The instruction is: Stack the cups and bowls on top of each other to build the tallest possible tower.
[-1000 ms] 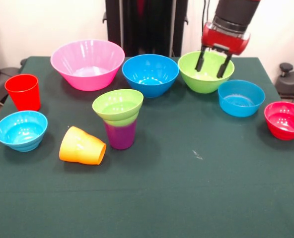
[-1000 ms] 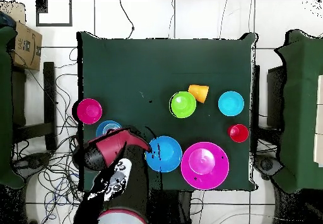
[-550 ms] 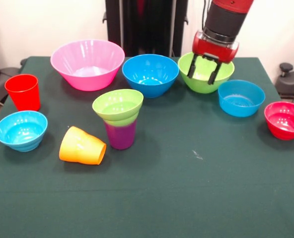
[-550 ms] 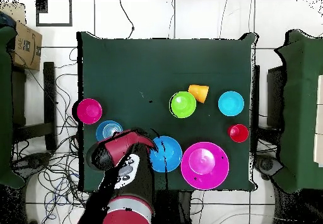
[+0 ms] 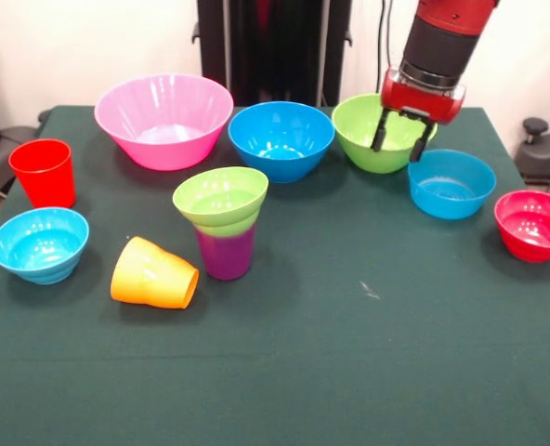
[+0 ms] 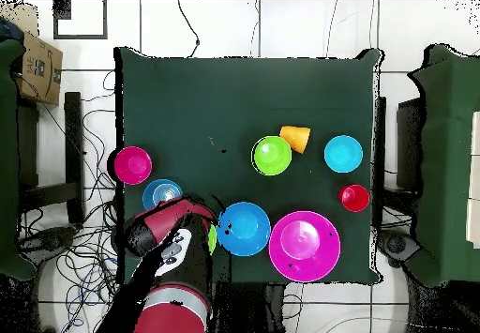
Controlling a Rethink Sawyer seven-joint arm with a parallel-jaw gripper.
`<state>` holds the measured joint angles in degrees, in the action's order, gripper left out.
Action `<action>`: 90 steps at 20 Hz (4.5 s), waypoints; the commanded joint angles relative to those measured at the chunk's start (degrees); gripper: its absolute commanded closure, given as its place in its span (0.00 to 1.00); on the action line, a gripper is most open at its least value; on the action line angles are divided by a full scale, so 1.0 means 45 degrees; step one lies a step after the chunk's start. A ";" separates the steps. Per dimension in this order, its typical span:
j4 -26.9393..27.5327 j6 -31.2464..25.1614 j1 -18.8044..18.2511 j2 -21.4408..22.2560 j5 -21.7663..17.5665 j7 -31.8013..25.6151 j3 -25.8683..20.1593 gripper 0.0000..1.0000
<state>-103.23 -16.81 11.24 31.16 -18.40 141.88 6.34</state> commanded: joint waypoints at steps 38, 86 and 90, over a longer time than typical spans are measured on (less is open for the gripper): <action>0.2023 0.3106 0.0073 -0.3215 0.0650 0.0708 -0.0546 0.00; 0.0015 -0.5596 -0.6479 0.5426 0.1643 -0.4657 -0.4446 1.00; -0.0512 -0.5712 -0.7582 0.6029 0.1753 -0.5304 -0.5226 1.00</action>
<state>-101.02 -35.94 -18.23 53.06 -11.87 139.51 -4.77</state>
